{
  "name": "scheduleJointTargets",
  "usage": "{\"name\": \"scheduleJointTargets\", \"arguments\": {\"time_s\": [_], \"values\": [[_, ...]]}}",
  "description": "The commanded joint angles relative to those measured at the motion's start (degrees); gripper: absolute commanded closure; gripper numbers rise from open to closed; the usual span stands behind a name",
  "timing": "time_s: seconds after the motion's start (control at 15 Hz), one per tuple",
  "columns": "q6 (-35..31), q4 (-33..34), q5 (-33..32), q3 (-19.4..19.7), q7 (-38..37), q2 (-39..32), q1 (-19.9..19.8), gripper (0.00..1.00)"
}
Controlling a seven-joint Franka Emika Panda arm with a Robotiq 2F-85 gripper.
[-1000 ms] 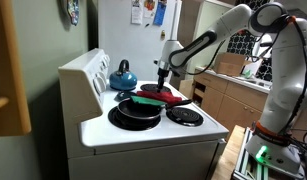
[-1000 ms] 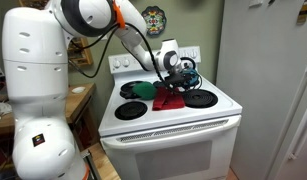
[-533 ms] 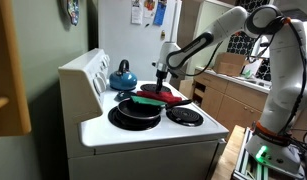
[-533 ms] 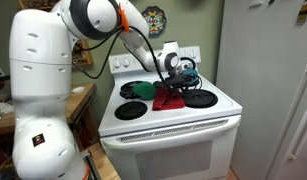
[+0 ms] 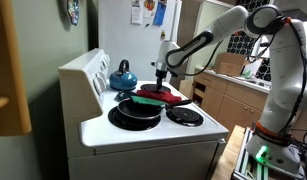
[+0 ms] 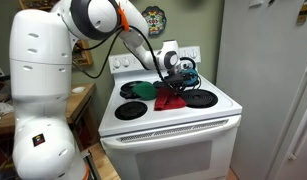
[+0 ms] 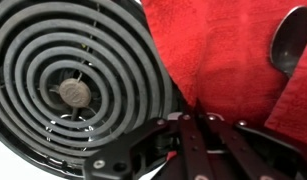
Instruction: Put the spoons on the kitchen towel and fold it
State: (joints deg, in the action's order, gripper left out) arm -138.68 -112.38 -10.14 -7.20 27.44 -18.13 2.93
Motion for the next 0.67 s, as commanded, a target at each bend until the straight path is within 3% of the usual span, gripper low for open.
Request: {"name": "scheduleJointTargets", "arguments": {"time_s": [0.0, 0.6], "values": [[4.5, -0.2, 0.1, -0.3, -1.8, 1.7, 0.9, 0.99], [11.9, -1.3, -2.3, -0.3, -12.7, 7.0, 4.9, 0.99]]}}
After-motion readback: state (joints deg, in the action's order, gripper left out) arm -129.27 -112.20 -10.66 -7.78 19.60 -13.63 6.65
